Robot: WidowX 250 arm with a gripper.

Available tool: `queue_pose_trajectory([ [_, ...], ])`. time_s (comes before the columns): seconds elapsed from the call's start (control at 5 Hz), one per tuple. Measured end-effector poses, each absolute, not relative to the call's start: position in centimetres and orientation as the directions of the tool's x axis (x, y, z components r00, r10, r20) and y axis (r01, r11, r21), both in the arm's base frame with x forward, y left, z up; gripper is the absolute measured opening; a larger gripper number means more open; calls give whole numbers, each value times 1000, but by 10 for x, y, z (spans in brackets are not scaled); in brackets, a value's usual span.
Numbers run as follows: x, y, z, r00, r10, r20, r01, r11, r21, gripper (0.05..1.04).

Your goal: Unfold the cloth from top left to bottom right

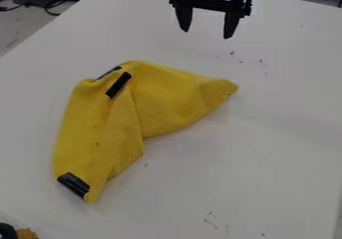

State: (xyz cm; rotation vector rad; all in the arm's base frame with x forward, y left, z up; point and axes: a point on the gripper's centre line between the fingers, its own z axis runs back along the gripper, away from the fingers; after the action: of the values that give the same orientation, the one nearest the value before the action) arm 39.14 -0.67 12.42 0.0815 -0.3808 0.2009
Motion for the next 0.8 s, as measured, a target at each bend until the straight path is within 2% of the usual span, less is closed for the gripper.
queue_pose_trajectory([
  [0.2,391,-7,111,923,172,344,-202,978,53,1001],
  [0.4,391,13,106,941,92,325,-128,987,92,1001],
  [0.8,376,71,90,946,131,298,-174,977,121,1001],
])
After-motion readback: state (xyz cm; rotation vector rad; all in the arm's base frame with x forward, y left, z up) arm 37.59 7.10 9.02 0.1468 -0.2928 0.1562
